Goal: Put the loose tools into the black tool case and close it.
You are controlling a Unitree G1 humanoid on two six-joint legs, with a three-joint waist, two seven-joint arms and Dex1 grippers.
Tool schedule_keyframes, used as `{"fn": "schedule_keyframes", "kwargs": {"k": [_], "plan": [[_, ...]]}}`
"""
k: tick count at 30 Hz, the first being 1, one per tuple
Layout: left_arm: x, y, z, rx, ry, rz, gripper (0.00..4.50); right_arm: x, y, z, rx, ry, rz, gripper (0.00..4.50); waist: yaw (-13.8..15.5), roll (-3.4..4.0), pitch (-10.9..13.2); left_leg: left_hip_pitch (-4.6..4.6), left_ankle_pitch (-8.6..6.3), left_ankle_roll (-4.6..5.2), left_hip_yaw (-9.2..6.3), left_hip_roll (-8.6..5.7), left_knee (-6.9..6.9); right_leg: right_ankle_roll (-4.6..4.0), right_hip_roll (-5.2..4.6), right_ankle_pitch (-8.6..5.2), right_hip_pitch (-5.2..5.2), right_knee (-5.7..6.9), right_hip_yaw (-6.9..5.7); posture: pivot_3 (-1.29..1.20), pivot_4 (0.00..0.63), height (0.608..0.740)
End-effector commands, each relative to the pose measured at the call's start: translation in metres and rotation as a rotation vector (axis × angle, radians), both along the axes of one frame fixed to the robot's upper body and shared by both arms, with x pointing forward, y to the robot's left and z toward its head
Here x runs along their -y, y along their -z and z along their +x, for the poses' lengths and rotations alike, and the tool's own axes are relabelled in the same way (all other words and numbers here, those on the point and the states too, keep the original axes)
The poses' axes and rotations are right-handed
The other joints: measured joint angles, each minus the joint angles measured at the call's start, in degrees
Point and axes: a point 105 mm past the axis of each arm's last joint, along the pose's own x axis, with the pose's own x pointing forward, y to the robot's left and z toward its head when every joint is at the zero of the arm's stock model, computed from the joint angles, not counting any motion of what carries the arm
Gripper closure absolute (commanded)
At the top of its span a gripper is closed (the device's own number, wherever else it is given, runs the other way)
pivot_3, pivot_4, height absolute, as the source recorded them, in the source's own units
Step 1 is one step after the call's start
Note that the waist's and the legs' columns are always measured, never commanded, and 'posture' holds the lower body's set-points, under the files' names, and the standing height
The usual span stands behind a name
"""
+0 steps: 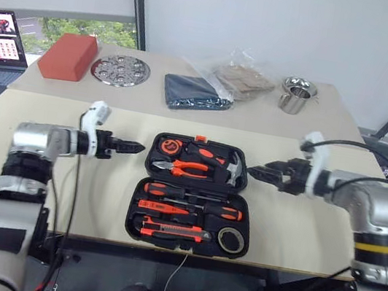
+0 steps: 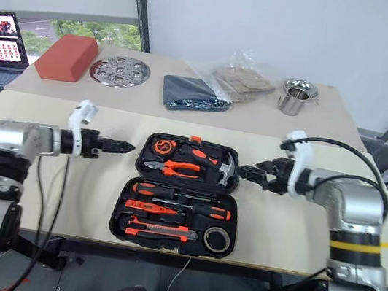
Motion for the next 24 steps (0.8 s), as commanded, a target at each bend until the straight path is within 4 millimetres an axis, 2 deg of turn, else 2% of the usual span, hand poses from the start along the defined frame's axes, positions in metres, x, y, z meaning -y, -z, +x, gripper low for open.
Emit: {"fn": "schedule_keyframes", "kwargs": {"k": [1, 3, 4, 6, 8, 12, 14, 15, 16, 18, 21, 24], "plan": [[0.012, -0.005, 0.010, 0.023, 0.012, 0.042, 0.46, 0.001, 0.007, 0.020, -0.024, 0.088, -0.043, 0.00, -0.2, 0.00, 0.0, -0.11, 0.01, 0.01, 0.03, -0.06, -0.10, 0.05, 0.01, -0.01, -0.13, -0.02, -0.01, 0.00, 0.150, 0.734], [0.014, 0.001, 0.011, 0.010, 0.007, 0.053, 0.75, -0.001, 0.019, 0.025, -0.038, 0.099, -0.088, 0.52, -0.6, 0.00, 0.0, -0.26, 0.01, 0.01, 0.06, -0.17, -0.21, 0.10, 0.00, -0.01, -0.34, -0.06, -0.02, 0.00, 0.150, 0.734], [0.014, 0.002, 0.012, 0.006, 0.003, 0.055, 1.13, -0.001, 0.022, 0.026, -0.045, 0.101, -0.097, 0.73, -0.7, 0.00, 0.0, -0.33, 0.01, 0.01, 0.05, -0.22, -0.24, 0.12, 0.00, -0.03, -0.42, -0.06, -0.03, 0.00, 0.150, 0.734], [0.014, 0.005, 0.012, 0.000, 0.005, 0.058, 1.96, -0.002, 0.029, 0.026, -0.057, 0.099, -0.112, 1.44, -1.0, 0.02, -0.1, -0.32, 0.01, 0.01, 0.05, -0.24, -0.35, 0.20, 0.00, -0.08, -0.43, -0.08, -0.06, 0.00, 0.150, 0.734], [0.017, 0.008, 0.010, -0.012, 0.024, 0.057, 2.59, -0.004, 0.034, 0.024, -0.062, 0.089, -0.121, 2.07, -1.1, 0.01, -0.1, -0.31, 0.02, -0.01, 0.03, -0.23, -0.34, 0.21, 0.00, -0.09, -0.40, -0.07, -0.08, 0.00, 0.150, 0.734], [0.020, 0.014, 0.005, -0.023, 0.059, 0.067, 4.00, -0.011, 0.032, 0.023, -0.043, 0.072, -0.110, 3.47, -1.2, 0.01, -0.1, 0.01, 0.08, -0.11, 0.05, -0.20, -0.26, 0.23, -0.05, -0.09, -0.05, -0.12, -0.01, 0.00, 0.150, 0.734], [0.024, 0.013, 0.004, -0.018, 0.070, 0.060, 4.49, -0.016, 0.027, 0.024, -0.020, 0.068, -0.097, 4.07, -1.2, 0.02, -0.1, 0.50, 0.06, -0.12, 0.03, -0.19, -0.29, 0.35, -0.11, -0.17, 0.41, -0.24, -0.01, 0.00, 0.150, 0.734], [0.026, 0.012, 0.004, -0.008, 0.077, 0.054, 4.50, -0.019, 0.023, 0.025, -0.001, 0.064, -0.087, 4.36, -1.2, 0.01, -0.1, 0.65, -0.01, -0.25, 0.00, -0.15, -0.31, 0.36, -0.14, -0.19, 0.52, -0.25, 0.01, 0.00, 0.150, 0.734], [0.028, 0.011, 0.004, 0.006, 0.085, 0.050, 4.50, -0.022, 0.018, 0.026, 0.021, 0.059, -0.075, 4.47, -1.3, 0.01, -0.1, 0.67, -0.08, -0.38, -0.02, -0.15, -0.31, 0.33, -0.15, -0.17, 0.51, -0.23, 0.06, 0.00, 0.150, 0.734], [0.037, -0.001, 0.007, 0.080, 0.099, 0.034, 4.50, -0.027, 0.004, 0.029, 0.094, 0.044, -0.072, 4.47, -1.4, 0.02, -0.1, 0.68, -0.15, -0.50, -0.02, -0.12, -0.31, 0.19, -0.17, -0.08, 0.48, -0.16, 0.12, 0.00, 0.150, 0.734], [0.055, -0.037, 0.013, 0.246, 0.121, -0.016, 4.50, -0.040, -0.027, 0.029, 0.242, -0.001, -0.062, 4.47, -1.2, 0.02, -0.1, 0.63, -0.10, -0.44, -0.01, -0.12, -0.29, 0.13, -0.18, -0.04, 0.44, -0.12, 0.10, 0.00, 0.150, 0.734], [0.064, -0.067, 0.015, 0.463, 0.139, 0.029, 4.50, -0.042, -0.060, 0.034, 0.407, 0.034, -0.056, 4.47, -1.1, 0.01, -0.1, 0.40, -0.03, -0.33, 0.01, -0.13, -0.27, 0.06, -0.20, 0.05, 0.25, -0.13, 0.09, 0.00, 0.150, 0.734]]}}
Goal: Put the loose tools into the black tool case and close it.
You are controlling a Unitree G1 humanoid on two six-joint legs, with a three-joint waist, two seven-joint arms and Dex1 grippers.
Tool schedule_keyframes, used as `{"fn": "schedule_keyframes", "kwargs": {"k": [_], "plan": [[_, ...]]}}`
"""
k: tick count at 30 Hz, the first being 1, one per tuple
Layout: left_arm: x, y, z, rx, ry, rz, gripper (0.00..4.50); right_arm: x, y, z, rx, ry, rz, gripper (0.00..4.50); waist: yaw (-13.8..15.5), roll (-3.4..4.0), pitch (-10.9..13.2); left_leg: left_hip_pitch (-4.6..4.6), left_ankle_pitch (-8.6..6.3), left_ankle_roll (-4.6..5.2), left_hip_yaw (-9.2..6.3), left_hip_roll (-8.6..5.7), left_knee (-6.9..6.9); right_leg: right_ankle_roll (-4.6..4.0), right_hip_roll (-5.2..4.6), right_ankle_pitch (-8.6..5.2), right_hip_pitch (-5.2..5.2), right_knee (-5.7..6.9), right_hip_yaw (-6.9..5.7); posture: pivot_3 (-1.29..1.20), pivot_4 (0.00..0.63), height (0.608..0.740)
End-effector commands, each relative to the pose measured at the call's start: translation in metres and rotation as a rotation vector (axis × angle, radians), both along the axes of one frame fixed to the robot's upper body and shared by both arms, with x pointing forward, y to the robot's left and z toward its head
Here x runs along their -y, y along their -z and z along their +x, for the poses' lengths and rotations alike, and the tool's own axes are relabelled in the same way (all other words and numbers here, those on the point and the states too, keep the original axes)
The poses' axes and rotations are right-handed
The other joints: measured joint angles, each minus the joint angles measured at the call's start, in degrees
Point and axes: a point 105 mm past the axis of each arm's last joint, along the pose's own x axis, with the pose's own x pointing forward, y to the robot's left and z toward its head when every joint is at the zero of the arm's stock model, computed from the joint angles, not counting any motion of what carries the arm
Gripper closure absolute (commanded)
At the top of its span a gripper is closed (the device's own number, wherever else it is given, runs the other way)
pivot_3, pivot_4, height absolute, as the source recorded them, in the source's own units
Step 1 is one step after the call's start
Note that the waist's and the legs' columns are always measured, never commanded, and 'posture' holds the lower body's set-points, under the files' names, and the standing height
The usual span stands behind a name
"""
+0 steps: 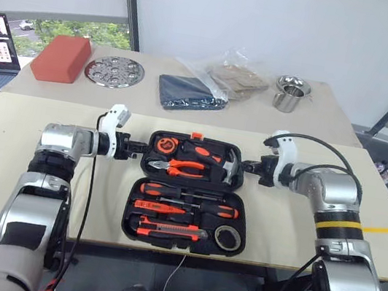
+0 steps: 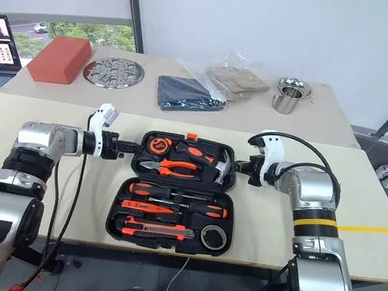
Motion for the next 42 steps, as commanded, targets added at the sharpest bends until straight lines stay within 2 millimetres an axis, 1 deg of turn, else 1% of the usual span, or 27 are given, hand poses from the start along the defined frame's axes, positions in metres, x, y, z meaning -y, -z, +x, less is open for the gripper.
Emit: {"fn": "schedule_keyframes", "kwargs": {"k": [1, 4, 6, 9, 10, 12, 15, 18, 20, 21, 22, 23, 24, 25, 26, 27, 29, 30, 31, 32, 33, 35, 37, 38, 39, 41, 42], "plan": [[0.036, -0.070, 0.002, 0.392, 0.129, -0.011, 4.50, -0.020, -0.080, 0.005, 0.363, -0.051, 0.045, 4.47, 0.1, 0.00, 0.0, -0.13, 0.02, -0.02, 0.00, -0.01, 0.01, -0.01, -0.01, 0.03, -0.14, 0.00, 0.00, 0.00, 0.150, 0.734], [0.035, -0.083, 0.000, 0.538, 0.142, 0.022, 4.50, -0.017, -0.097, 0.005, 0.477, -0.031, 0.020, 4.47, -0.1, 0.00, 0.0, -0.66, 0.27, 0.11, 0.08, -0.06, 0.01, -0.04, 0.00, 0.12, -0.78, 0.10, 0.03, 0.00, 0.150, 0.734], [0.032, -0.084, -0.003, 0.589, 0.152, 0.037, 4.50, -0.013, -0.099, 0.003, 0.533, -0.028, -0.016, 4.47, -0.1, 0.00, 0.0, -0.75, 0.38, 0.13, 0.08, -0.04, -0.08, -0.06, 0.13, 0.13, -0.84, 0.14, -0.05, 0.00, 0.150, 0.734], [0.027, -0.073, -0.009, 0.641, 0.177, 0.102, 4.50, -0.008, -0.091, -0.007, 0.593, -0.039, -0.082, 4.47, -0.2, 0.01, 0.0, -0.77, 0.39, 0.14, 0.08, -0.05, -0.30, -0.01, 0.20, 0.10, -0.89, -0.01, -0.13, 0.00, 0.150, 0.734], [0.025, -0.065, -0.012, 0.658, 0.182, 0.142, 4.50, -0.006, -0.082, -0.012, 0.633, -0.060, -0.169, 4.47, -0.3, 0.01, 0.0, -0.76, 0.38, 0.14, 0.08, -0.04, -0.33, 0.03, 0.20, 0.07, -0.88, 0.00, -0.14, 0.00, 0.150, 0.734], [0.022, -0.045, -0.018, 0.697, 0.185, 0.244, 4.50, -0.006, -0.053, -0.027, 0.695, -0.145, -0.369, 4.47, -0.1, 0.01, 0.0, -0.78, 0.38, 0.14, 0.08, -0.06, -0.46, 0.10, 0.25, 0.02, -0.89, -0.09, -0.19, 0.00, 0.150, 0.734], [0.021, -0.030, -0.034, 0.753, 0.227, 0.320, 4.50, -0.004, -0.038, -0.044, 0.750, -0.176, -0.411, 4.47, 0.0, -0.05, -0.2, -0.59, 0.38, 0.13, 0.07, -0.15, -0.79, 0.18, 0.19, -0.04, -0.78, -0.25, -0.17, 0.00, 0.150, 0.734], [0.016, -0.030, -0.043, 0.766, 0.207, 0.304, 4.50, -0.001, -0.035, -0.058, 0.803, -0.191, -0.429, 4.47, -0.1, -0.06, -0.2, -0.09, 0.37, 0.12, 0.09, -0.12, -0.97, 0.20, 0.18, -0.11, -0.29, -0.34, -0.16, 0.00, 0.150, 0.734], [0.001, -0.040, -0.054, 0.710, 0.149, 0.229, 4.50, 0.011, -0.042, -0.071, 0.800, -0.148, -0.379, 3.81, 0.0, -0.07, -0.2, 0.33, 0.37, 0.11, 0.08, -0.03, -0.94, 0.26, 0.18, -0.24, 0.24, -0.51, -0.16, 0.00, 0.150, 0.734], [-0.011, -0.043, -0.066, 0.633, 0.145, 0.183, 3.78, 0.020, -0.047, -0.082, 0.777, -0.135, -0.346, 3.56, 0.0, -0.07, -0.2, 0.45, 0.37, 0.10, 0.10, 0.01, -0.92, 0.55, 0.16, -0.46, 0.35, -0.73, -0.15, 0.00, 0.150, 0.734], [-0.020, -0.045, -0.079, 0.559, 0.158, 0.142, 3.49, 0.027, -0.050, -0.091, 0.745, -0.132, -0.313, 3.18, -0.2, -0.07, -0.2, 0.41, 0.34, 0.04, 0.06, 0.10, -0.95, 0.52, 0.13, -0.44, 0.29, -0.81, -0.09, 0.00, 0.150, 0.734], [-0.028, -0.047, -0.091, 0.484, 0.174, 0.110, 3.22, 0.032, -0.052, -0.101, 0.700, -0.144, -0.283, 2.97, -0.3, -0.07, -0.1, 0.36, 0.26, -0.11, 0.05, 0.17, -0.92, 0.45, 0.10, -0.39, 0.20, -0.71, 0.00, 0.00, 0.150, 0.734], [-0.037, -0.047, -0.103, 0.403, 0.198, 0.089, 2.79, 0.036, -0.050, -0.113, 0.631, -0.180, -0.247, 2.52, -0.4, -0.08, -0.1, 0.35, 0.29, -0.05, 0.05, 0.18, -0.86, 0.43, 0.11, -0.38, 0.16, -0.59, 0.04, 0.00, 0.150, 0.734], [-0.045, -0.048, -0.114, 0.341, 0.216, 0.075, 2.56, 0.038, -0.048, -0.126, 0.566, -0.226, -0.216, 2.41, -0.3, -0.06, 0.0, 0.34, 0.37, 0.09, 0.01, 0.21, -0.77, 0.41, 0.08, -0.37, 0.12, -0.38, 0.06, 0.00, 0.150, 0.734], [-0.053, -0.049, -0.123, 0.286, 0.229, 0.069, 2.14, 0.038, -0.045, -0.139, 0.509, -0.279, -0.198, 2.41, -0.1, -0.04, 0.0, 0.34, 0.37, 0.09, -0.04, 0.22, -0.69, 0.40, 0.06, -0.38, 0.10, -0.29, 0.03, 0.00, 0.150, 0.734], [-0.062, -0.049, -0.129, 0.232, 0.236, 0.067, 2.14, 0.038, -0.039, -0.155, 0.430, -0.342, -0.180, 2.41, 0.1, -0.03, 0.0, 0.40, 0.37, 0.08, -0.10, 0.24, -0.68, 0.38, 0.05, -0.40, 0.16, -0.30, 0.01, 0.00, 0.150, 0.734], [-0.080, -0.046, -0.122, 0.198, 0.197, 0.105, 2.14, 0.034, -0.024, -0.185, 0.306, -0.473, -0.175, 2.41, 0.8, 0.02, -0.1, 0.50, 0.15, -0.24, -0.12, 0.23, -0.67, 0.28, 0.02, -0.51, 0.26, -0.31, -0.02, 0.00, 0.150, 0.734], [-0.085, -0.041, -0.110, 0.215, 0.162, 0.150, 2.14, 0.031, -0.016, -0.192, 0.260, -0.501, -0.169, 2.41, 1.5, 0.02, -0.1, 0.59, 0.09, -0.32, -0.19, 0.23, -0.71, 0.26, 0.01, -0.54, 0.37, -0.35, -0.09, 0.00, 0.150, 0.734], [-0.085, -0.036, -0.097, 0.240, 0.136, 0.192, 2.10, 0.029, -0.010, -0.195, 0.239, -0.513, -0.170, 2.68, 1.9, 0.04, -0.1, 0.74, 0.03, -0.35, -0.22, 0.23, -0.70, 0.22, 0.03, -0.58, 0.48, -0.36, -0.14, 0.00, 0.150, 0.734], [-0.084, -0.033, -0.084, 0.271, 0.116, 0.224, 2.38, 0.027, -0.005, -0.195, 0.231, -0.517, -0.175, 2.94, 2.4, 0.04, -0.1, 0.86, -0.03, -0.34, -0.26, 0.22, -0.70, 0.19, 0.02, -0.61, 0.54, -0.37, -0.16, 0.00, 0.150, 0.734], [-0.078, -0.031, -0.069, 0.309, 0.107, 0.246, 2.66, 0.024, 0.003, -0.196, 0.213, -0.531, -0.188, 3.13, 3.1, 0.05, -0.1, 0.92, -0.26, -0.01, -0.27, 0.21, -0.69, 0.16, 0.00, -0.62, 0.50, -0.41, -0.13, 0.00, 0.150, 0.734], [-0.057, -0.028, -0.042, 0.372, 0.134, 0.269, 3.36, 0.019, 0.016, -0.195, 0.200, -0.569, -0.236, 3.90, 3.6, -0.06, -0.1, 0.81, -0.22, -0.01, -0.24, 0.18, -0.61, -0.02, -0.04, -0.53, 0.49, -0.54, -0.07, 0.00, 0.150, 0.734], [-0.034, -0.025, -0.019, 0.422, 0.166, 0.292, 4.19, 0.016, 0.027, -0.191, 0.201, -0.601, -0.298, 4.48, 4.0, -0.24, -0.2, 0.50, -0.14, 0.02, -0.23, 0.18, -0.49, -0.12, 0.00, -0.18, 0.40, -0.75, -0.09, 0.00, 0.150, 0.734], [-0.021, -0.025, -0.010, 0.443, 0.188, 0.287, 4.42, 0.015, 0.031, -0.187, 0.204, -0.606, -0.309, 4.50, 3.9, -0.27, -0.2, 0.20, -0.05, -0.06, -0.22, 0.17, -0.35, 0.09, 0.04, 0.04, 0.36, -0.79, -0.09, 0.00, 0.150, 0.734], [-0.012, -0.025, -0.004, 0.457, 0.204, 0.283, 4.42, 0.013, 0.034, -0.185, 0.207, -0.610, -0.314, 4.50, 3.7, -0.30, -0.2, -0.13, 0.09, -0.25, -0.21, 0.18, -0.07, 0.20, 0.11, 0.17, 0.18, -0.77, -0.11, 0.00, 0.150, 0.734], [0.015, -0.023, 0.008, 0.486, 0.258, 0.296, 4.42, 0.008, 0.039, -0.177, 0.218, -0.620, -0.331, 4.50, 3.2, -0.33, -0.2, -0.48, 0.39, 0.54, -0.10, 0.13, 0.09, 0.01, 0.17, 0.39, 0.01, -0.87, -0.11, 0.00, 0.150, 0.734], [0.027, -0.021, 0.011, 0.494, 0.287, 0.308, 4.42, 0.006, 0.042, -0.173, 0.224, -0.622, -0.342, 4.50, 3.0, -0.37, -0.3, -0.52, 0.40, 0.57, -0.09, 0.11, 0.14, 0.02, 0.19, 0.39, 0.01, -0.90, -0.12, 0.00, 0.150, 0.734]]}}
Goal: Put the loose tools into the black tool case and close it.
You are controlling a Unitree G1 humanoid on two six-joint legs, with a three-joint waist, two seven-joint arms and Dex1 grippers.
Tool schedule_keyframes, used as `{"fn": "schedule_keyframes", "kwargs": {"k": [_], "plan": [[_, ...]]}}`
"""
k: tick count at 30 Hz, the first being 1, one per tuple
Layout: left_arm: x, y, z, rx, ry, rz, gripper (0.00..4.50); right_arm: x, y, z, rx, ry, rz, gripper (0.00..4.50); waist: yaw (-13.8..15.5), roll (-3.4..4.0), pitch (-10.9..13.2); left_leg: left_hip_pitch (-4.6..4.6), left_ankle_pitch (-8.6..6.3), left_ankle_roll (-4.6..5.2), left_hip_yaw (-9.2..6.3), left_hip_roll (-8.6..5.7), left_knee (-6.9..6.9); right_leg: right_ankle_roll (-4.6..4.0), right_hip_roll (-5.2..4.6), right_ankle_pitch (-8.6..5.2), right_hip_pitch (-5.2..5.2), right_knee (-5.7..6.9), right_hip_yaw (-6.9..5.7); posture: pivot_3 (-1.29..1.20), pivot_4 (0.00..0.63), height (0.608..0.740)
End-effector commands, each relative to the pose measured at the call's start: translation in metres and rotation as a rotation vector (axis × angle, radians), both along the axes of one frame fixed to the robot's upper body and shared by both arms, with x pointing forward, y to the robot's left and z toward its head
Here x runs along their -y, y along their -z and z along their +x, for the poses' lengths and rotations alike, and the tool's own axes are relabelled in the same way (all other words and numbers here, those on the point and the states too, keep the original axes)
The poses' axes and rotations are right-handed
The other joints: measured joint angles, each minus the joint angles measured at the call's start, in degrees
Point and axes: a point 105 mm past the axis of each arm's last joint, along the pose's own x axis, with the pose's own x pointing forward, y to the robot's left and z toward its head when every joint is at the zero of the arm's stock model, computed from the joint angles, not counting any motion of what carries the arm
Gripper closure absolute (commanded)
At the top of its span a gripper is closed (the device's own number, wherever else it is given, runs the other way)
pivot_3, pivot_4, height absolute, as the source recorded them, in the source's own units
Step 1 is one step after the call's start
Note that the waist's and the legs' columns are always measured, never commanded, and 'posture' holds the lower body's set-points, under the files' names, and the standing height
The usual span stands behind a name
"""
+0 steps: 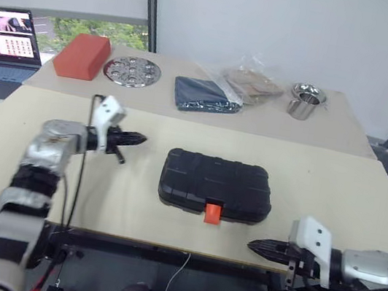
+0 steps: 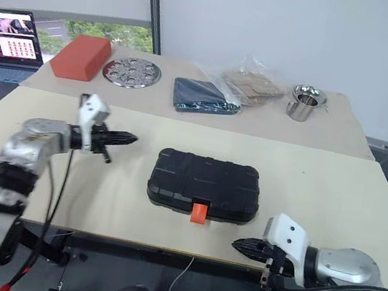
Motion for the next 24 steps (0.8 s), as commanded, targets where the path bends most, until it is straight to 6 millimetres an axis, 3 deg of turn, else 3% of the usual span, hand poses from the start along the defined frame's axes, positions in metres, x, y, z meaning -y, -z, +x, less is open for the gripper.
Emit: {"fn": "schedule_keyframes", "kwargs": {"k": [1, 5, 7, 9, 12, 15, 18, 20, 24], "plan": [[0.036, -0.006, 0.014, 0.077, 0.093, 0.068, 4.42, -0.007, 0.004, 0.017, 0.078, 0.000, -0.037, 4.50, -0.5, -0.05, 0.0, -0.05, -0.04, 0.08, 0.02, -0.04, 0.00, 0.05, 0.04, -0.02, 0.00, -0.05, -0.02, 0.00, 0.150, 0.734], [0.060, 0.011, -0.001, 0.000, 0.301, 0.137, 4.42, -0.002, 0.007, 0.049, 0.153, 0.139, -0.060, 4.50, -1.6, -0.06, 0.0, -0.17, -0.05, 0.11, 0.04, -0.12, -0.21, 0.21, 0.14, -0.05, -0.03, -0.07, -0.11, 0.00, 0.150, 0.734], [0.059, 0.026, -0.027, -0.119, 0.505, 0.197, 4.42, 0.015, 0.002, 0.075, 0.224, 0.308, -0.028, 4.50, -2.2, -0.09, 0.0, -0.16, -0.06, 0.10, 0.03, -0.08, -0.29, 0.31, 0.19, -0.11, -0.03, -0.10, -0.14, 0.00, 0.150, 0.734], [0.052, 0.035, -0.047, -0.208, 0.627, 0.234, 4.42, 0.031, 0.001, 0.088, 0.240, 0.454, 0.015, 4.50, -2.9, -0.06, -0.1, -0.09, -0.08, 0.05, 0.09, -0.02, -0.29, 0.49, 0.22, -0.23, 0.00, -0.08, -0.13, 0.00, 0.150, 0.734], [0.047, 0.026, -0.048, -0.178, 0.620, 0.201, 4.42, 0.038, -0.004, 0.077, 0.228, 0.496, 0.077, 4.50, -2.9, 0.06, -0.1, 0.23, -0.12, -0.01, 0.15, -0.04, -0.29, 0.61, 0.03, -0.45, 0.12, -0.10, 0.01, 0.00, 0.150, 0.734], [0.051, -0.015, -0.039, -0.179, 0.535, -0.012, 4.42, 0.032, -0.023, 0.050, 0.187, 0.465, 0.177, 4.50, -1.8, 0.06, -0.1, 0.22, -0.13, -0.02, -0.05, -0.01, -0.24, 0.53, -0.12, -0.55, 0.13, 0.02, -0.04, 0.00, 0.150, 0.734], [0.063, -0.041, -0.050, -0.195, 0.586, -0.123, 4.42, 0.018, -0.039, 0.031, 0.151, 0.420, 0.261, 4.50, -1.8, 0.02, -0.1, 0.14, -0.14, 0.02, -0.13, 0.01, -0.14, 0.31, -0.05, -0.41, 0.11, 0.09, -0.05, 0.00, 0.150, 0.734], [0.082, -0.037, -0.063, -0.188, 0.650, -0.096, 4.42, 0.001, -0.046, 0.023, 0.125, 0.371, 0.308, 4.50, -1.8, 0.02, -0.1, 0.11, -0.20, 0.14, -0.10, 0.00, -0.07, 0.31, -0.06, -0.39, 0.10, 0.10, 0.01, 0.00, 0.150, 0.734], [0.103, -0.003, -0.073, -0.172, 0.666, 0.042, 4.42, -0.020, -0.043, 0.028, 0.095, 0.330, 0.299, 4.50, -1.7, 0.06, -0.1, 0.23, -0.23, 0.18, -0.14, 0.00, -0.03, 0.19, -0.11, -0.31, 0.24, 0.12, 0.07, 0.00, 0.150, 0.734]]}}
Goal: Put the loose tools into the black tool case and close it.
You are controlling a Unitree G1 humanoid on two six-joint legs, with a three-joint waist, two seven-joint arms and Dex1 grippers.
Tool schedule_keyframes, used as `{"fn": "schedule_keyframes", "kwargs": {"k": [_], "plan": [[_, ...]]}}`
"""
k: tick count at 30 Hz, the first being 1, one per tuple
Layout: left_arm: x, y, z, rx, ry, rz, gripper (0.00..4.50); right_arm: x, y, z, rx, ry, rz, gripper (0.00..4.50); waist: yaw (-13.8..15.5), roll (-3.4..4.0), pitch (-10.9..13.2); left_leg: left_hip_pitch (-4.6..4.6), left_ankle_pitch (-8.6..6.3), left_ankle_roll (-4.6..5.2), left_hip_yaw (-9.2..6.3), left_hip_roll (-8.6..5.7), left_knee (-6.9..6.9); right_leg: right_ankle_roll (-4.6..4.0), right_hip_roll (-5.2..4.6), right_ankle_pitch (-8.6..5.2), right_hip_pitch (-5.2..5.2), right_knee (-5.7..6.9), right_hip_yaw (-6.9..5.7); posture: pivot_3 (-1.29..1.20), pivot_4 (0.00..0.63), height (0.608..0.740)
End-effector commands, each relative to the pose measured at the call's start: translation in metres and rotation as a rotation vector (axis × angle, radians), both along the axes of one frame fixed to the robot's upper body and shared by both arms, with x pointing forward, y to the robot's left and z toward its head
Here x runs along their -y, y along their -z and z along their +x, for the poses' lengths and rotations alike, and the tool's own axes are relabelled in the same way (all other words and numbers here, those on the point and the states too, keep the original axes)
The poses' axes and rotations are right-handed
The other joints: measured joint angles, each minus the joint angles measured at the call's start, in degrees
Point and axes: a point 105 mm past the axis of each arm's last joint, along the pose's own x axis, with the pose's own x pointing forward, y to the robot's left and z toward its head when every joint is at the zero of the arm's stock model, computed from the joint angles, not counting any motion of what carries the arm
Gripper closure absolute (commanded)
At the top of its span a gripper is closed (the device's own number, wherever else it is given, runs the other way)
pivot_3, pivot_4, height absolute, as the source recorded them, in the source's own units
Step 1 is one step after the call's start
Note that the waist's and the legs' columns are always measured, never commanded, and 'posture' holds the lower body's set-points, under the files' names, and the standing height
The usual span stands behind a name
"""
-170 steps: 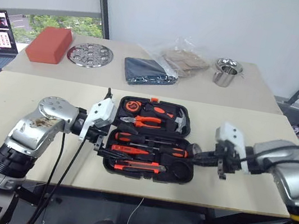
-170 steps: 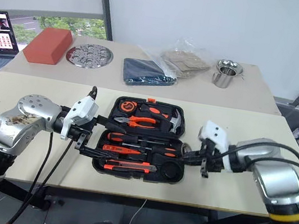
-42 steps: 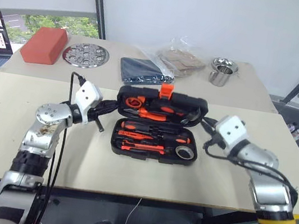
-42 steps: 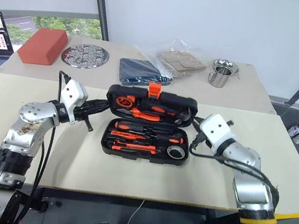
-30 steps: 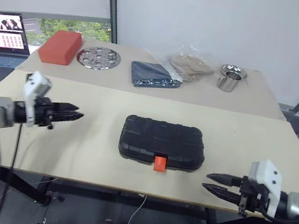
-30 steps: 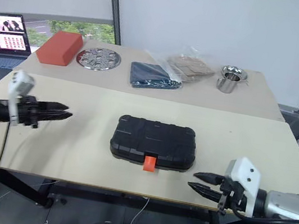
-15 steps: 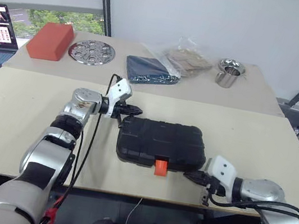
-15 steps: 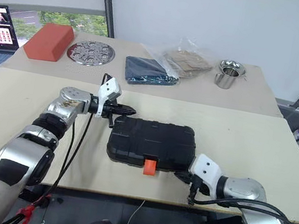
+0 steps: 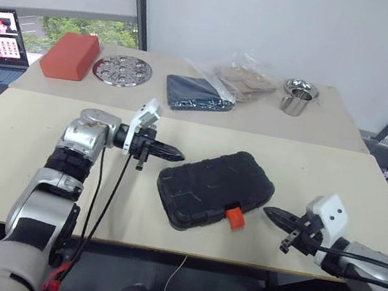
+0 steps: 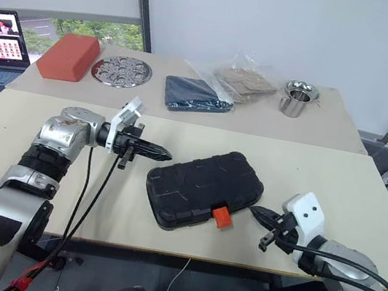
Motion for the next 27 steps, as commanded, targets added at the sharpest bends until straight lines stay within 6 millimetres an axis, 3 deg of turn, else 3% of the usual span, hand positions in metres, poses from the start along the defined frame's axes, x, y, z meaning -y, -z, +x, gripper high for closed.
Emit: {"fn": "schedule_keyframes", "kwargs": {"k": [1, 4, 7, 13, 20, 27], "plan": [[0.015, 0.027, -0.001, 0.078, -0.007, 0.102, 4.42, -0.013, -0.002, 0.005, -0.003, -0.016, 0.001, 4.50, 0.0, -0.01, 0.0, 0.02, 0.00, 0.00, 0.00, 0.00, 0.02, 0.00, 0.00, 0.00, 0.02, 0.01, 0.00, 0.00, 0.150, 0.734], [0.017, 0.058, 0.005, 0.178, -0.028, 0.245, 4.42, -0.018, 0.003, 0.014, -0.020, -0.007, -0.008, 4.50, 0.1, -0.03, -0.1, -0.01, -0.01, 0.01, 0.02, 0.00, 0.03, -0.06, 0.01, 0.04, -0.05, 0.04, -0.03, 0.00, 0.150, 0.734], [0.015, 0.068, 0.003, 0.187, -0.020, 0.271, 4.42, -0.018, 0.014, 0.017, -0.051, -0.001, -0.052, 4.50, 0.2, 0.04, -0.2, 0.12, -0.02, 0.03, 0.02, 0.01, 0.01, -0.08, -0.04, 0.06, 0.06, 0.04, -0.02, 0.00, 0.150, 0.734], [0.010, 0.072, 0.002, 0.189, -0.016, 0.269, 4.42, -0.011, 0.027, 0.008, -0.104, 0.009, -0.088, 4.50, 0.2, 0.10, -0.4, 0.13, -0.07, 0.11, 0.01, 0.02, 0.02, -0.07, -0.06, 0.05, 0.07, 0.03, -0.03, 0.00, 0.150, 0.734], [0.011, 0.069, 0.000, 0.199, -0.005, 0.258, 4.42, 0.001, 0.029, -0.007, -0.130, 0.063, -0.050, 4.50, 0.1, 0.14, -0.5, 0.26, -0.08, 0.13, 0.02, 0.03, 0.00, 0.06, -0.05, -0.03, 0.18, 0.02, -0.02, 0.00, 0.150, 0.734], [0.019, 0.073, -0.002, 0.263, 0.045, 0.283, 4.42, -0.002, 0.063, -0.013, -0.222, 0.038, -0.104, 4.50, 0.1, 0.18, -0.6, 0.33, -0.13, 0.18, 0.02, 0.05, -0.02, 0.26, -0.06, -0.15, 0.22, -0.02, 0.00, 0.00, 0.150, 0.734]]}}
